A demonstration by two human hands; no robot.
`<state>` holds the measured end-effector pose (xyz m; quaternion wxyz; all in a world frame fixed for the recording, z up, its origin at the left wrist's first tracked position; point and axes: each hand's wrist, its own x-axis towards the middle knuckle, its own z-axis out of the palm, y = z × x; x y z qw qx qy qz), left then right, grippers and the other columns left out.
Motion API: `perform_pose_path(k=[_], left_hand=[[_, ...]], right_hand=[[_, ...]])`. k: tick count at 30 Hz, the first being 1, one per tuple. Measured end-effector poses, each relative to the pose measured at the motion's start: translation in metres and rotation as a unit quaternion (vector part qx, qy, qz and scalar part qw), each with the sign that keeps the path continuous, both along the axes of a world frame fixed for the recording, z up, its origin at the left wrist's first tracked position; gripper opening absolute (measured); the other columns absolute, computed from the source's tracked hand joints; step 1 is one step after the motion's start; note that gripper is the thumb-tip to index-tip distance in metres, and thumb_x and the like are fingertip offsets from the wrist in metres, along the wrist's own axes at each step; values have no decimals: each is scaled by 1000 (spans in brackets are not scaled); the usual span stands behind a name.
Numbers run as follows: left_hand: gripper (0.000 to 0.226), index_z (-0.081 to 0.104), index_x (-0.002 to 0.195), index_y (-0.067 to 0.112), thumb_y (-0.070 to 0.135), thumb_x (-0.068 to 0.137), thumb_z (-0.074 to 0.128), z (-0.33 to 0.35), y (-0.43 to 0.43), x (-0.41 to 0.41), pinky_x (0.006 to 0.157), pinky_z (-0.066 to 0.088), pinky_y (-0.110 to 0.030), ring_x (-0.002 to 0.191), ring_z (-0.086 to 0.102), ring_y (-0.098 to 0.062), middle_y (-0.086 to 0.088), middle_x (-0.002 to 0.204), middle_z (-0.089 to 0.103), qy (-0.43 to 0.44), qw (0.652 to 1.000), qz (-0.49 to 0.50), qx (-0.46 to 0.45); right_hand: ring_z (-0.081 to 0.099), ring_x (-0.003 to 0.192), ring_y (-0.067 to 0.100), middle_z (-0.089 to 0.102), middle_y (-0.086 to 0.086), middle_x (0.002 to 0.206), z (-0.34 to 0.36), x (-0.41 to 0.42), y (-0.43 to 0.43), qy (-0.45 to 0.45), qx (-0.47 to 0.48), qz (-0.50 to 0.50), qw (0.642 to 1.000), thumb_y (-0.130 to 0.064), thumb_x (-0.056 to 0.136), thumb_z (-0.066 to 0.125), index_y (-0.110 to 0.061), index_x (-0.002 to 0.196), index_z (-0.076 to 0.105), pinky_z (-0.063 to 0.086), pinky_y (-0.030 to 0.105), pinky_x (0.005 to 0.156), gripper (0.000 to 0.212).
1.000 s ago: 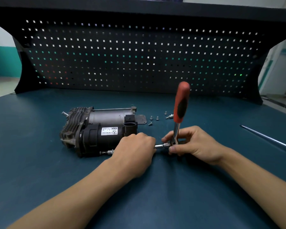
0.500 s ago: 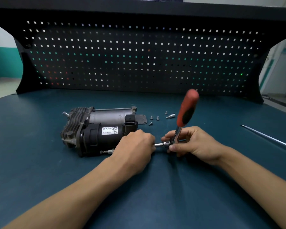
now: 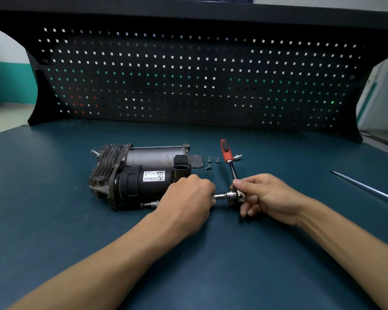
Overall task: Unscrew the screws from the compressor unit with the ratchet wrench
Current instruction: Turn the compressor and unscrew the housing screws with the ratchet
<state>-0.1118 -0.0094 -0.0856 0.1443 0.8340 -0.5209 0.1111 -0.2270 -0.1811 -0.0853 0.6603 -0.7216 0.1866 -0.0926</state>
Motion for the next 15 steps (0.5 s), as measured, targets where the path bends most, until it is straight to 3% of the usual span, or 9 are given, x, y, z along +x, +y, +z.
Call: perform_pose_path(k=[9,15], left_hand=[[19,61,100,19,37,99,55,2,1,-2,67,35,-36,93,57,-35,-9,100,60,-3,1000,2,1],[20,60,103,19,39,98,55,-1,1,-2,68,36,-36,95,59,-34,-7,105,61,-20,1000,-7,22]], right_hand=[[62,49,18,73,20,84,1,0,-4,29,-14,16,999,-46,78,67,1,98,63,46,19,41,51],[62,54,16,67,7,79,-1,-2,-7,8,-2,29,1000,-27,75,76,2,104,68,47,19,44,42]])
